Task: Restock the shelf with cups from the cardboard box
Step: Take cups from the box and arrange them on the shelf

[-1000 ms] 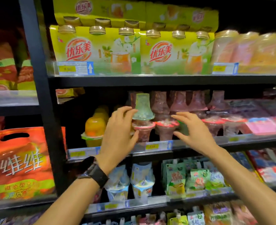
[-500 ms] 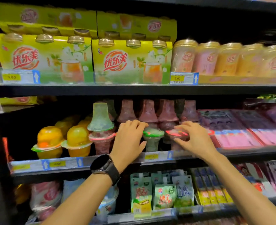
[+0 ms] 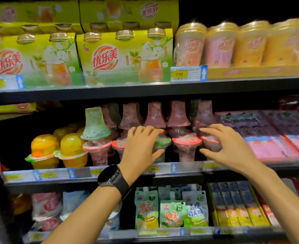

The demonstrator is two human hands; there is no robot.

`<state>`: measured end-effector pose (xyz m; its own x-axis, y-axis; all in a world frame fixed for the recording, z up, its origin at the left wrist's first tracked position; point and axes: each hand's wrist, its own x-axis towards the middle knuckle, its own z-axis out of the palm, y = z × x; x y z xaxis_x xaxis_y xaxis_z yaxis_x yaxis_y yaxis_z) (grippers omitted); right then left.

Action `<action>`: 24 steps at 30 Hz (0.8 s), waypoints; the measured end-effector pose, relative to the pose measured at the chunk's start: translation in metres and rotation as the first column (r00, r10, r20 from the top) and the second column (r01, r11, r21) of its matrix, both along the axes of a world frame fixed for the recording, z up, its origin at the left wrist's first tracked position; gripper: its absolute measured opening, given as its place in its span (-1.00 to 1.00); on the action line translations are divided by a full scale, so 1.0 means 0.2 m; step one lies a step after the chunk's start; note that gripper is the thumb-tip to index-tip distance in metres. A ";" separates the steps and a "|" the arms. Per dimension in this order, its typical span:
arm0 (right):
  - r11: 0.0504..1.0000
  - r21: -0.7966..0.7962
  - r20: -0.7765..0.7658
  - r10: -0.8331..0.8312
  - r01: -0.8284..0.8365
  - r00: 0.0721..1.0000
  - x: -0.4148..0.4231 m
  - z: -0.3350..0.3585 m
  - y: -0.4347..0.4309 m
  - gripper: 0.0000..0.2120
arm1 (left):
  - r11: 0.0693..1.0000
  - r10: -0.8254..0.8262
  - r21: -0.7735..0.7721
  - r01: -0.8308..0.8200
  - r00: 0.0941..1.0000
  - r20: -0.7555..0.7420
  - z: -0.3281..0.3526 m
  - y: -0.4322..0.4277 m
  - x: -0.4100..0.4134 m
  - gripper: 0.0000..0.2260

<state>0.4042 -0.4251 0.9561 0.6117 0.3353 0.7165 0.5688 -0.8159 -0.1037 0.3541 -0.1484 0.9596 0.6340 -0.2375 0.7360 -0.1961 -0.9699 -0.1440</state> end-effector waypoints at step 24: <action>0.959 0.136 -0.396 -0.178 0.249 0.901 0.30 0.40 0.41 -0.62 | 0.961 0.135 -0.175 -0.213 0.917 -0.376 0.33 -0.03 0.17 -0.70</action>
